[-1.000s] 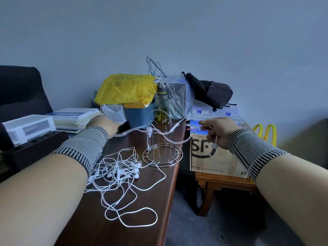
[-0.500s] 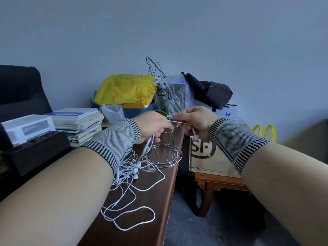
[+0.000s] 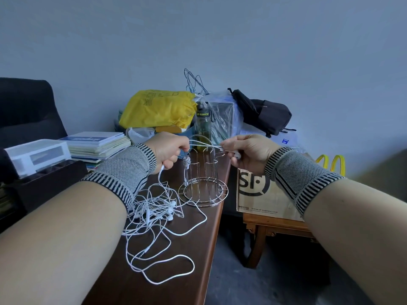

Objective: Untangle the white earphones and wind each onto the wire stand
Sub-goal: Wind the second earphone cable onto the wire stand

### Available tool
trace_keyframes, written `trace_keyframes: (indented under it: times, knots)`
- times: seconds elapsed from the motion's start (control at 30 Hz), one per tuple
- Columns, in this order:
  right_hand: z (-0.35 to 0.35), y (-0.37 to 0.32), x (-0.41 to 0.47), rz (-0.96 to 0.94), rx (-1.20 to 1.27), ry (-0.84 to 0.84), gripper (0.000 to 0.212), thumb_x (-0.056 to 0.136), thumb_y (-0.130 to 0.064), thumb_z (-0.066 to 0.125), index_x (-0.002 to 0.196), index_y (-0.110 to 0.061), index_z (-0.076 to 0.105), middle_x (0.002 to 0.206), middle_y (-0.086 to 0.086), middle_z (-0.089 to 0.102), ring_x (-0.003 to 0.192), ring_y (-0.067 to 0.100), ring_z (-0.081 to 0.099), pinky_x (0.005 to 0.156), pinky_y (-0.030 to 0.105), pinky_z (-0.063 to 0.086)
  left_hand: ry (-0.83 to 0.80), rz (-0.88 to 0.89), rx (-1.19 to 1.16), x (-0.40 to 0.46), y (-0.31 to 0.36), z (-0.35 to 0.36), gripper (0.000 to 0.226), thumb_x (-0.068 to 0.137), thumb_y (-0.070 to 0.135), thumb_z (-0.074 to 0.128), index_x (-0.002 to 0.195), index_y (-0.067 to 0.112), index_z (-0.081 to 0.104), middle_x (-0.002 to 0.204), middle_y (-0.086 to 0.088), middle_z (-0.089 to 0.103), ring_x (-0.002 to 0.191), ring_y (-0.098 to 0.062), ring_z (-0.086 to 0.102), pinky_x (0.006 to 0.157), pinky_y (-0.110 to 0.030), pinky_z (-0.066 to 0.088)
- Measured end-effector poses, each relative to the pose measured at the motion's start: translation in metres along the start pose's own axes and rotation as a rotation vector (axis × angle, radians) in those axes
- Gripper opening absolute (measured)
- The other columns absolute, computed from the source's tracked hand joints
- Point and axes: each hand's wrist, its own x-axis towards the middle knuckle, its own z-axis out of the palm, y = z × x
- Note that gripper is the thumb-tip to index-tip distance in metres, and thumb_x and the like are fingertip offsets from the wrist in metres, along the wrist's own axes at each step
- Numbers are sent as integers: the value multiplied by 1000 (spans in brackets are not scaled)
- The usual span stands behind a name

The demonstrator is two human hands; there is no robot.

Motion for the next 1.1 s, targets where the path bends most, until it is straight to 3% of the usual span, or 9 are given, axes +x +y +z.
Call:
trace_keyframes:
  times: [0.13,0.27,0.37,0.43,0.53,0.83,1.0,1.1]
  knots:
    - [2,0,8,-33,3,59,15,82,13,61,77,0,62,62,9,54,49,11,50,48,20,52,-35,47,15,1,-7,-8,21,90,10,64,73,14,53,46,8,25,36,-4,19,35,-14,12]
    - [14,4,19,-99,-144,126,20,81,19,59,73,0,61,72,13,60,62,18,60,60,25,58,78,58,35,11,-17,-10,17,90,10,64,76,13,56,50,6,25,37,-6,19,36,-15,12]
    - [15,6,30,-159,-519,196,19,80,10,67,72,-7,66,79,14,67,77,28,68,78,38,60,86,50,25,15,-23,-12,14,90,12,66,78,12,58,52,5,26,37,-5,20,35,-15,13]
    - [13,5,35,-219,-776,221,16,81,1,71,74,-13,68,81,12,72,81,28,72,78,38,60,30,21,35,14,-25,-14,13,90,17,67,81,9,61,51,6,26,39,-5,19,36,-15,12]
    - [13,5,40,-306,-961,253,14,83,-8,72,75,-19,66,82,8,73,79,23,72,76,38,60,-13,-13,54,15,-26,-14,20,95,23,60,90,5,66,53,6,26,41,-6,19,36,-16,14]
    - [13,19,50,-274,-844,191,14,85,-7,70,77,-15,64,82,13,72,80,29,72,75,46,60,61,46,-34,22,-19,-13,7,93,12,63,89,6,64,46,8,26,35,-3,19,33,-15,14]
    - [17,21,61,-370,-952,256,15,84,-15,73,75,-22,63,79,6,72,74,23,71,73,43,60,105,22,-203,33,-20,-11,8,92,8,62,84,8,61,42,10,32,33,-2,23,31,-13,20]
    - [18,24,70,-394,-1061,270,4,85,-21,71,84,-20,67,82,0,70,74,17,69,73,37,59,93,5,-230,39,-14,-4,9,92,8,61,84,9,62,48,7,34,36,-3,23,32,-13,18]
